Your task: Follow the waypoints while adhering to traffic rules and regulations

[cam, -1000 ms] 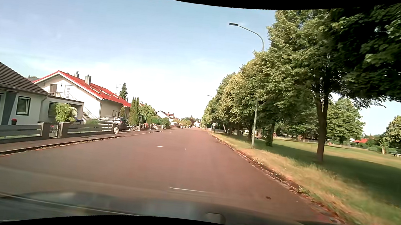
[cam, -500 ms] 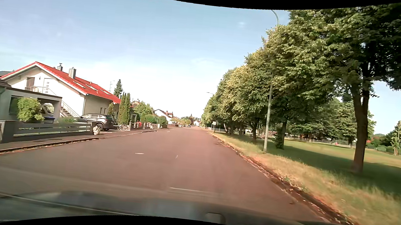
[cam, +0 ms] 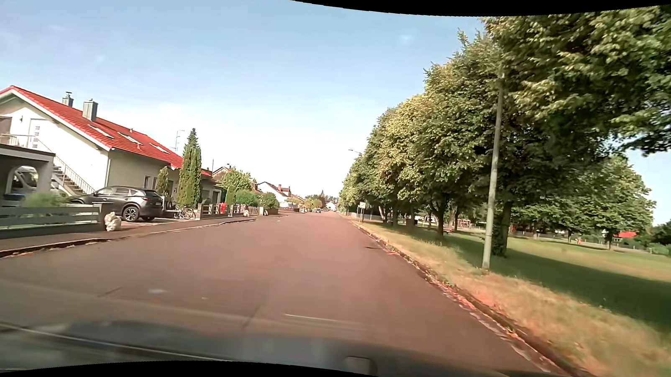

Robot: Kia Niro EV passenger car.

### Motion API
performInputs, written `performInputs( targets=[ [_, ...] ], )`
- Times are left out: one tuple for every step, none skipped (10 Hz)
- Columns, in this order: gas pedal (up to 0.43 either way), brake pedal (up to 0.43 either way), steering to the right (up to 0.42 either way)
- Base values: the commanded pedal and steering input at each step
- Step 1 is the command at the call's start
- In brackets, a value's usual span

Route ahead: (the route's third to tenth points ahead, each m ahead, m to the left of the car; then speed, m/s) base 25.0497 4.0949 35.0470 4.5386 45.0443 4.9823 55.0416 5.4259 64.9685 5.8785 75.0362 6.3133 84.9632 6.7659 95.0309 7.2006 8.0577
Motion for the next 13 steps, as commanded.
performInputs(
  targets=[
    [0.157, 0.0, -0.019],
    [0.157, 0.0, -0.016],
    [0.157, 0.0, -0.013],
    [0.157, 0.0, -0.01],
    [0.157, 0.0, -0.01],
    [0.157, 0.0, -0.009],
    [0.157, 0.0, -0.006],
    [0.157, 0.0, -0.004],
    [0.157, 0.0, -0.003],
    [0.157, 0.0, -0.003],
    [0.157, 0.0, -0.003],
    [0.15, 0.0, -0.003],
    [0.13, 0.0, -0.004]
  ],
)
